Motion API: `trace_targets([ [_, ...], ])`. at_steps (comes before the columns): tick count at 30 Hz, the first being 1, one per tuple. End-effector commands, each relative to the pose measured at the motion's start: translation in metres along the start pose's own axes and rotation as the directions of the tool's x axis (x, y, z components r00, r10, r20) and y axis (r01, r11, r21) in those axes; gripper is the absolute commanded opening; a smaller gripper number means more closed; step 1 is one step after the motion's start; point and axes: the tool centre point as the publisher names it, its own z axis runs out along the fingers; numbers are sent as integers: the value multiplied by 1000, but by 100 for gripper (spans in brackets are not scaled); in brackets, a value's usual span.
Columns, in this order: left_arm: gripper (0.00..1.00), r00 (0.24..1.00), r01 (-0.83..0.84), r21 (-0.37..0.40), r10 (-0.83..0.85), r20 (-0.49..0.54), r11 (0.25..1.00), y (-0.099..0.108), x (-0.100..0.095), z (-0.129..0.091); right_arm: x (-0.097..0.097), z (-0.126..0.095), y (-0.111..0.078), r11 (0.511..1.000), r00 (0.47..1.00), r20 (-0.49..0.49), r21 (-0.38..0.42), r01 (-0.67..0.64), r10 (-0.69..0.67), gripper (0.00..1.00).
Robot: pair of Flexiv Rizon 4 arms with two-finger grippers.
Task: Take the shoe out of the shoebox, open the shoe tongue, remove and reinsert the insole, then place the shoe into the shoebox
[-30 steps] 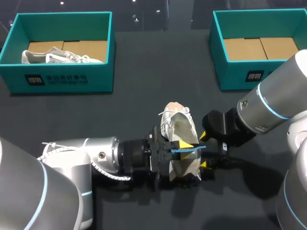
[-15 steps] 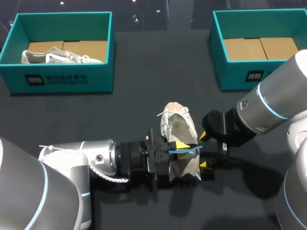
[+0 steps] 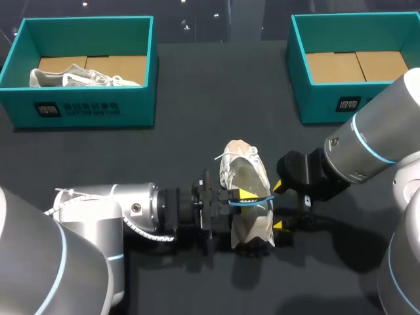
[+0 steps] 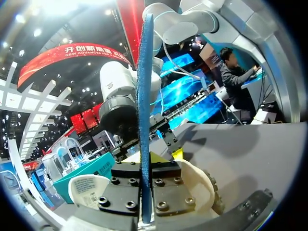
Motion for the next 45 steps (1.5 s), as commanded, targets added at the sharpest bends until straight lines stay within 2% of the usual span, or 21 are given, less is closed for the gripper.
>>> trace_targets([
  [1, 0, 1000, -8, 11, 8, -18, 1000, 8, -2, 3, 2, 0, 0, 1000, 1000, 4, 1, 0, 0, 100],
  [12, 0, 994, -91, -14, 90, -60, 996, 23, 3, -1, 2, 0, 0, 1000, 1000, 4, 1, 0, 0, 100],
  [17, 0, 987, -154, -54, 151, -63, 987, 31, -1, -1, 2, 0, 0, 1000, 1000, 4, 1, 0, 0, 100],
  [32, 0, 982, -187, -139, 182, -48, 973, 63, -11, -7, 2, 0, 0, 1000, 1000, 4, 1, 0, 0, 100],
  [35, 0, 984, -178, -148, 174, -42, 973, 64, -12, -6, 2, 0, 0, 1000, 1000, 4, 1, 0, 0, 100],
  [40, 0, 986, -168, -138, 165, -36, 976, 53, -10, -3, 2, 0, 0, 1000, 1000, 4, 1, 0, 0, 100],
  [41, 1, 986, -166, -137, 163, -35, 977, 50, -9, -3, 2, 0, 0, 1000, 1000, 4, 1, 0, 0, 100],
  [45, 24, 987, -161, -129, 159, -27, 978, 39, -7, -1, 2, 0, 0, 1000, 1000, 4, 1, 0, 0, 100],
])
